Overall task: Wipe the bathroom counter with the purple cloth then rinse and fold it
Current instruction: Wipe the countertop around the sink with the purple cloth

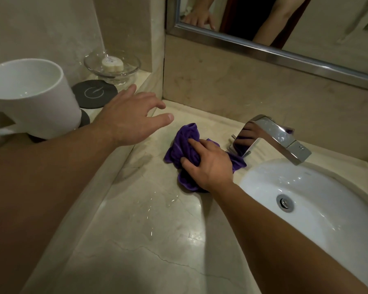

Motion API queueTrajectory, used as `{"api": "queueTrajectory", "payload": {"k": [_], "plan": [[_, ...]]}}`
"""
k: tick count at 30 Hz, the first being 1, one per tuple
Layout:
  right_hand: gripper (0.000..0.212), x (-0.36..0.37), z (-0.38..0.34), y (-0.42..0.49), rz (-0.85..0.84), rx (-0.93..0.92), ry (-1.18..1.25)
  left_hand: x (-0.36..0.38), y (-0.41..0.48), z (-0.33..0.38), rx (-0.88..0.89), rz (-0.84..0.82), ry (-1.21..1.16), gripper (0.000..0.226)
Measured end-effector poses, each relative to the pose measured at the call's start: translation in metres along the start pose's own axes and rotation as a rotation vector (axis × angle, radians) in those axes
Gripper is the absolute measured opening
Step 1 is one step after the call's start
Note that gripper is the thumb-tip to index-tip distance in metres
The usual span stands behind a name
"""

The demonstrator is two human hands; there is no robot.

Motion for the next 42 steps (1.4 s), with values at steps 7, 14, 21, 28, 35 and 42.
{"api": "queueTrajectory", "payload": {"k": [7,14,21,28,35,42], "plan": [[0.068,0.006,-0.018,0.001,-0.057,-0.079,-0.006,0.004,-0.006,-0.007,0.007,-0.015,0.020,0.051],[0.070,0.018,-0.047,-0.009,-0.077,-0.160,0.009,0.005,-0.029,-0.007,0.022,-0.032,0.056,0.051],[0.076,0.027,-0.078,-0.015,-0.087,-0.216,0.033,0.004,-0.055,-0.011,0.014,-0.041,0.088,0.060],[0.071,0.037,-0.107,-0.020,-0.059,-0.241,0.045,0.001,-0.056,-0.010,-0.009,0.026,0.027,0.052],[0.065,0.039,-0.114,-0.023,-0.048,-0.202,0.039,0.003,-0.054,-0.009,0.013,0.008,0.115,0.052],[0.062,0.033,-0.104,-0.026,-0.045,-0.305,0.047,0.013,-0.055,-0.014,0.080,-0.070,0.345,0.064]]}}
Point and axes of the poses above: each hand's wrist, its own y-axis towards the middle knuckle, its own x-axis out of the palm, z = x × y, the point moved 2 cm from there along y, towards the middle knuckle, and after that the axes turned 2 degrees about x, right-handed, at the moved point
